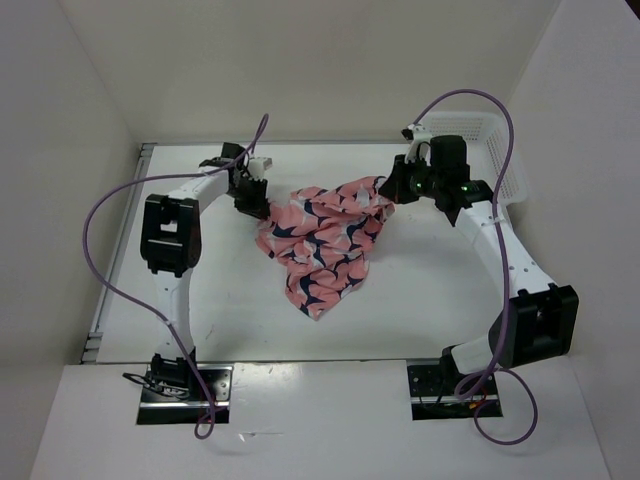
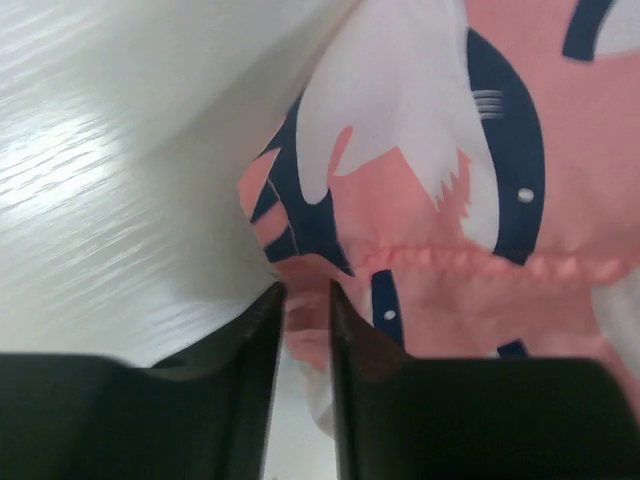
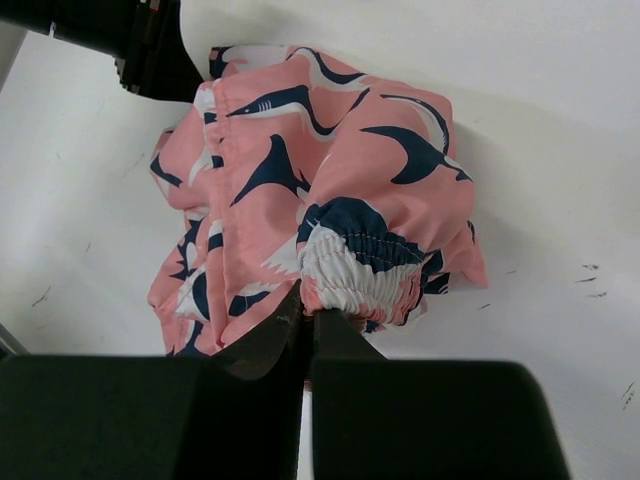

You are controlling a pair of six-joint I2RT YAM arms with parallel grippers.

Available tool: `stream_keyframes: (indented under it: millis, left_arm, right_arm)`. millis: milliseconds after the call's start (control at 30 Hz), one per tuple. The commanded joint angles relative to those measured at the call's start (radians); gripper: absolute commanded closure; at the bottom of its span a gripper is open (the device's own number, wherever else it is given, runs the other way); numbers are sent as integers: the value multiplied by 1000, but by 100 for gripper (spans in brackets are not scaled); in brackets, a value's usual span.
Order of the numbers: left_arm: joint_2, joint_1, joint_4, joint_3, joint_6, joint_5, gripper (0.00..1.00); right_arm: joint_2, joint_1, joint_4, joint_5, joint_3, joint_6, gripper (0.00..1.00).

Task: Fold and stack the shorts
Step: Move the shorts to the center of the board

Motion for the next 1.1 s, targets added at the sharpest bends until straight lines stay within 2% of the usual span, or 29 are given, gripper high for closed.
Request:
stream_keyframes:
  millis: [0,67,100,133,267,333,400,467,567,667,767,867,900,933,1000,1033,1067]
  left_arm:
    - [65,-4,-10,-25,5,75,71]
    - [65,-4,-10,-25,5,130,82]
    - [65,-4,-10,-25,5,130,96]
    - [65,-4,-10,-25,5,130,100]
    - [-6,48,-19,-45,5,130,100]
    - [-66,87,-42,19,5,130,100]
    - [-106,159,-70,98,5,130,100]
    - [-157,217,-93,252,5,130,100]
    - [-226,268,-103,423,5,142,100]
    - [-286,277,-123,507,5,142,100]
    - [-338,288,-133,537,5,156,100]
    - [-364,277,-148,463,5,200,100]
    - [-378,267,-148,417,5,225,95]
    - [-390,250,-148,316,5,225,70]
    - [-390,196,-148,220,5,301,43]
    - [-390,175,-139,144,5,317,32]
    - [-390,152,-139,116,5,317,30]
  right_arm:
    - [-11,-8,13,-11,11,-9,100]
    - [-2,-17,13,-1,22,-18,100]
    - [11,-17,13,-1,34,-19,100]
    - [11,-17,13,-1,46,-19,100]
    - [21,-17,24,-1,75,-19,100]
    - [34,-27,33,-1,113,-19,100]
    - [57,-57,45,-27,181,29,100]
    - [96,-69,73,-27,271,56,100]
    - [162,-69,83,-27,412,101,100]
    - [219,-69,83,-46,543,126,100]
    - [250,-69,83,-46,647,135,100]
    - [261,-69,83,-76,673,135,100]
    - [261,-69,74,-89,661,135,100]
    - [250,-69,74,-112,648,135,100]
    - [212,-43,74,-121,593,135,100]
    - [198,-43,65,-130,575,135,100]
    - [172,-43,65,-144,559,135,100]
